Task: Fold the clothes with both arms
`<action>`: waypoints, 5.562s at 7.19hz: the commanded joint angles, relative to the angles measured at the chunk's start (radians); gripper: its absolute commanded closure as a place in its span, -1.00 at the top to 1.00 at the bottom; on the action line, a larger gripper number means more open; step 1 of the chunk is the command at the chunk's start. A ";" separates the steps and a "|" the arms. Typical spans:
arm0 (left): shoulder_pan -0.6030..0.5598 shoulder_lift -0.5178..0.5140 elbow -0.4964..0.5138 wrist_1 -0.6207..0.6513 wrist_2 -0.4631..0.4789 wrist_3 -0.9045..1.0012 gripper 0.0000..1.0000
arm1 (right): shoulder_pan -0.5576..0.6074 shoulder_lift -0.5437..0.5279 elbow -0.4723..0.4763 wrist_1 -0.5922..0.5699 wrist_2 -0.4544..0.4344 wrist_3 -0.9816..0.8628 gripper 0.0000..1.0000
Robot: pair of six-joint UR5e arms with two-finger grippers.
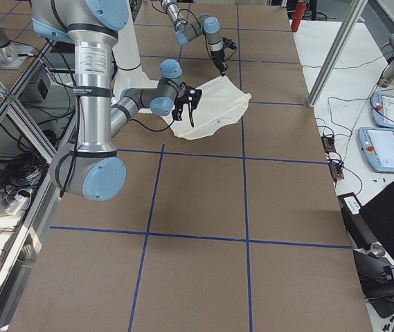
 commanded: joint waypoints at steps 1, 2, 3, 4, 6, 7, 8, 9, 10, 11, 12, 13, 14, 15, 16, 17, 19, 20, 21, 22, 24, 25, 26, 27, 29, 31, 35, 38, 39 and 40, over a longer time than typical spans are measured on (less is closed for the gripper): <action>-0.090 -0.153 0.278 -0.155 0.000 0.067 -1.00 | 0.012 0.001 0.001 0.000 0.001 0.000 1.00; -0.118 -0.228 0.395 -0.227 0.000 0.103 -1.00 | 0.011 -0.001 0.000 0.000 -0.002 0.000 1.00; -0.138 -0.280 0.474 -0.288 -0.002 0.120 -1.00 | 0.010 -0.001 0.000 0.000 -0.005 0.000 1.00; -0.141 -0.326 0.532 -0.333 0.000 0.122 -1.00 | 0.010 -0.002 -0.002 0.000 -0.008 0.002 1.00; -0.141 -0.347 0.606 -0.401 0.000 0.124 -1.00 | 0.009 0.004 -0.014 0.000 -0.012 0.011 1.00; -0.141 -0.347 0.606 -0.401 0.001 0.124 -1.00 | 0.009 0.005 -0.017 0.000 -0.013 0.011 1.00; -0.141 -0.345 0.606 -0.402 0.003 0.130 0.12 | 0.006 0.008 -0.020 -0.001 -0.013 0.009 1.00; -0.143 -0.345 0.605 -0.401 0.017 0.194 0.99 | 0.004 0.022 -0.028 -0.003 -0.013 0.009 1.00; -0.164 -0.344 0.597 -0.392 0.009 0.212 1.00 | 0.015 0.062 -0.057 -0.012 -0.013 0.009 1.00; -0.175 -0.341 0.576 -0.370 -0.015 0.223 1.00 | 0.030 0.105 -0.092 -0.015 -0.009 0.002 1.00; -0.184 -0.312 0.501 -0.313 -0.073 0.266 1.00 | 0.038 0.139 -0.123 -0.035 -0.005 -0.005 1.00; -0.186 -0.217 0.335 -0.228 -0.096 0.333 1.00 | 0.040 0.207 -0.137 -0.128 -0.007 -0.012 1.00; -0.186 -0.146 0.165 -0.100 -0.097 0.381 1.00 | 0.029 0.288 -0.157 -0.236 -0.013 -0.079 1.00; -0.184 -0.111 0.028 0.017 -0.098 0.401 1.00 | 0.011 0.367 -0.199 -0.318 -0.036 -0.121 1.00; -0.183 -0.074 -0.077 0.082 -0.098 0.427 1.00 | -0.006 0.443 -0.265 -0.354 -0.051 -0.142 1.00; -0.178 -0.048 -0.136 0.096 -0.115 0.427 1.00 | -0.017 0.509 -0.321 -0.395 -0.053 -0.190 1.00; -0.173 -0.029 -0.158 0.099 -0.120 0.426 1.00 | -0.092 0.551 -0.349 -0.469 -0.111 -0.277 1.00; -0.172 -0.029 -0.158 0.099 -0.121 0.420 1.00 | -0.117 0.577 -0.370 -0.512 -0.122 -0.293 1.00; -0.164 -0.029 -0.159 0.099 -0.123 0.414 1.00 | -0.138 0.605 -0.375 -0.591 -0.125 -0.325 1.00; -0.160 -0.015 -0.165 0.098 -0.129 0.411 1.00 | -0.155 0.611 -0.378 -0.636 -0.136 -0.349 1.00; -0.144 0.008 -0.184 0.098 -0.130 0.409 1.00 | -0.160 0.628 -0.428 -0.638 -0.137 -0.405 1.00; -0.143 0.008 -0.182 0.096 -0.130 0.409 1.00 | -0.160 0.627 -0.436 -0.641 -0.136 -0.440 1.00; -0.141 0.014 -0.182 0.096 -0.130 0.409 1.00 | -0.160 0.627 -0.436 -0.665 -0.133 -0.458 1.00; -0.140 0.017 -0.182 0.093 -0.132 0.409 1.00 | -0.160 0.627 -0.436 -0.670 -0.130 -0.472 1.00; -0.135 0.017 -0.179 0.090 -0.132 0.409 1.00 | -0.160 0.622 -0.438 -0.690 -0.130 -0.480 1.00; -0.135 0.017 -0.176 0.087 -0.130 0.410 1.00 | -0.160 0.625 -0.438 -0.690 -0.128 -0.482 1.00; -0.135 0.017 -0.174 0.084 -0.130 0.410 1.00 | -0.157 0.616 -0.439 -0.692 -0.128 -0.483 1.00; -0.124 0.017 -0.170 0.079 -0.132 0.409 1.00 | -0.138 0.613 -0.438 -0.716 -0.127 -0.494 1.00; -0.123 0.017 -0.168 0.078 -0.132 0.409 1.00 | -0.131 0.614 -0.430 -0.745 -0.128 -0.517 1.00; -0.120 0.017 -0.168 0.078 -0.132 0.409 1.00 | -0.125 0.613 -0.427 -0.753 -0.127 -0.517 1.00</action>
